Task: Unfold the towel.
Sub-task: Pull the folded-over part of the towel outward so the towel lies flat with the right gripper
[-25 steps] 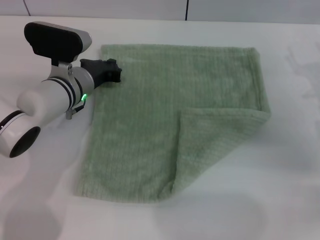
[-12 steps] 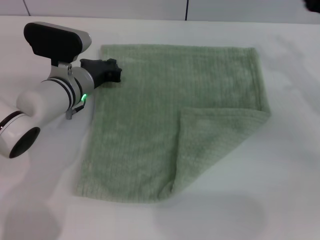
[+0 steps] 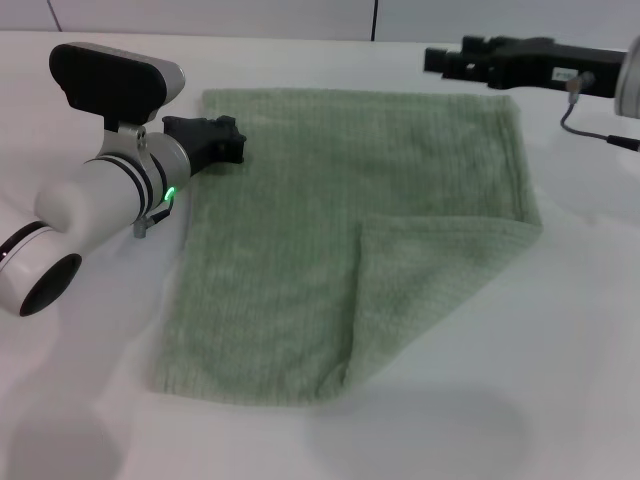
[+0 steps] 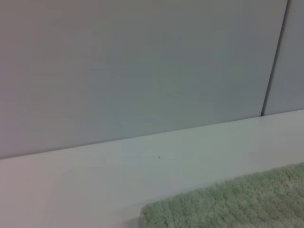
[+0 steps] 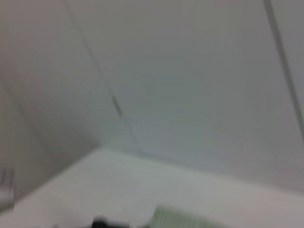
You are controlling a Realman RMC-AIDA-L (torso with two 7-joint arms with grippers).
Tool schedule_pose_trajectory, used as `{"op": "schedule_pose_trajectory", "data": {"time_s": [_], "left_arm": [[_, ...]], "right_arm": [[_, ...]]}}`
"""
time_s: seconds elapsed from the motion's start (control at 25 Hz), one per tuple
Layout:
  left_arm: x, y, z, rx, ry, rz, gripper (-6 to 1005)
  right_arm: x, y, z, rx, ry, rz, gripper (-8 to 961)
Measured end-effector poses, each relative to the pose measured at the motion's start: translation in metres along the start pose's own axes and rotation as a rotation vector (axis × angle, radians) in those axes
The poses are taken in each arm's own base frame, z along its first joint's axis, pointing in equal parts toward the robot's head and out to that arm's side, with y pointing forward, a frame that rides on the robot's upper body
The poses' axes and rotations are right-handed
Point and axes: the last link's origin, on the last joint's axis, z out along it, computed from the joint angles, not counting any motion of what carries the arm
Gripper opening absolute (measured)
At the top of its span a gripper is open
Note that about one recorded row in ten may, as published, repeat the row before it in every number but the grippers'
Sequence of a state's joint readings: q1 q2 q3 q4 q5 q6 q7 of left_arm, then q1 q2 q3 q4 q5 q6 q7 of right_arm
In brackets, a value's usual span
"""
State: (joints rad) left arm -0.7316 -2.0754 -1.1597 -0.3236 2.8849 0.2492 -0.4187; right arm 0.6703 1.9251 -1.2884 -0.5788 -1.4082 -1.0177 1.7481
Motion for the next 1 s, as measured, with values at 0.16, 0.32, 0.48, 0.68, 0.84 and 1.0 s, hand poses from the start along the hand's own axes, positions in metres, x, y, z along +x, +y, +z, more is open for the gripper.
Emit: {"op": "schedule_pose_trajectory", "data": {"time_s": [0.16,0.32,0.48,0.68,0.84,1.0], "left_arm": [[0.0,0.0,0.0,-0.001,0.001,0.0,-2],[0.0,0.0,0.0,-0.001,0.001,0.001,-2],[0.001,0.001,0.0,-0.002,0.002,0.001,-2],[0.002,0.002,0.0,-0.007,0.006,0.003,-2],[0.003,0.002,0.0,-0.008,0.008,0.004,-2],[0.003,0.003,0.0,-0.009,0.009,0.004,-2]], "right_arm": [[-0.003,0.007,0.01,-0.032,0.137,0.007,793],[-0.005,0.018,0.019,-0.065,0.265,0.006,792],[-0.006,0.026,0.026,-0.077,0.381,-0.009,793],[-0.007,0.028,0.032,-0.045,0.492,-0.025,794],[-0.005,0.033,0.038,-0.036,0.558,-0.058,795],[-0.003,0.039,0.043,-0.043,0.613,-0.094,794]]}}
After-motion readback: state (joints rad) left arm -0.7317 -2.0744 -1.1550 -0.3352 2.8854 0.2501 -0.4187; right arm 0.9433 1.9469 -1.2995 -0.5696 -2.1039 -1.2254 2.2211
